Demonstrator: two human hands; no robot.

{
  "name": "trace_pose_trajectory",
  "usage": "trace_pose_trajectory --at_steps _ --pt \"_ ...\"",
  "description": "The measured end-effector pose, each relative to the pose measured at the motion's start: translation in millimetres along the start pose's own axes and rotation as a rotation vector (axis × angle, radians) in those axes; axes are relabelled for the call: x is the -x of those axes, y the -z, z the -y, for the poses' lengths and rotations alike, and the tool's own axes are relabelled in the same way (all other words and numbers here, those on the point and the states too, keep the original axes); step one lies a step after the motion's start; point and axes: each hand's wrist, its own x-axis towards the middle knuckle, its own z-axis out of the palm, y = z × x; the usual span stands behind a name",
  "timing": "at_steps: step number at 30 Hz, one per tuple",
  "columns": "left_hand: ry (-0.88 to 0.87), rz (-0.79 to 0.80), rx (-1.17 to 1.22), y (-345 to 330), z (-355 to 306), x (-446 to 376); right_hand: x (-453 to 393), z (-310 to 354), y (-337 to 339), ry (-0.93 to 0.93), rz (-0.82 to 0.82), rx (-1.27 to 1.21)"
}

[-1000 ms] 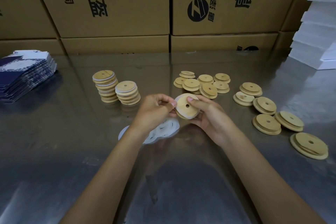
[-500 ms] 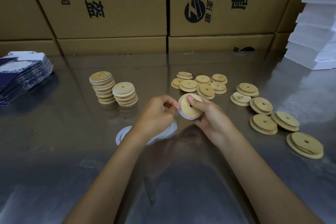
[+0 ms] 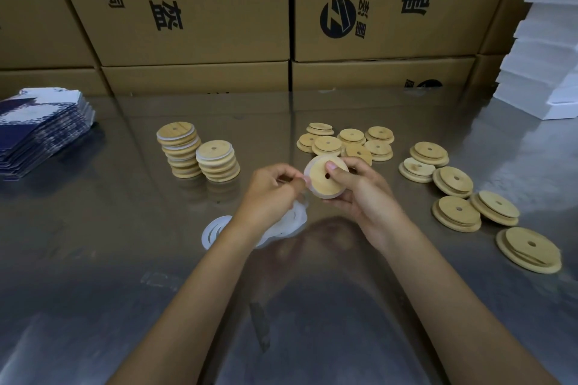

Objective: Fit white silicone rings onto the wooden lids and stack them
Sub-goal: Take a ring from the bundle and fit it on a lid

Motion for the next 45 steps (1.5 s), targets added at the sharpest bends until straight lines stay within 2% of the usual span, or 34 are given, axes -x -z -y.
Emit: trace_pose_trajectory --at_steps 6,14,21,24,32,45 --pt "-0.064 0.004 -0.11 -1.4 0.7 -1.0 1.1 2.3 -0.7 -0.041 -0.019 -0.107" --pt "-0.11 0.031 -0.139 -6.2 0.9 2.6 -0.2 0.2 0.5 -0.093 0.001 -0.208" --pt "-0.012 0.057 -0.031 -16.9 2.8 6.5 -2.7 -0.5 0.4 -0.079 0.007 -0.312" --pt "0.0 0.005 0.019 -14.8 1.1 6.0 -1.8 -0.8 0.1 -0.083 0.024 -0.275" --pt "0.026 -0.208 0.082 -3.3 -3.0 0.7 2.1 -0.3 -3.4 -0.122 0.106 0.074" --pt "0.039 -0.106 -0.06 -5.2 5.4 -0.5 3.6 -3.9 -8.2 -0.08 0.065 -0.14"
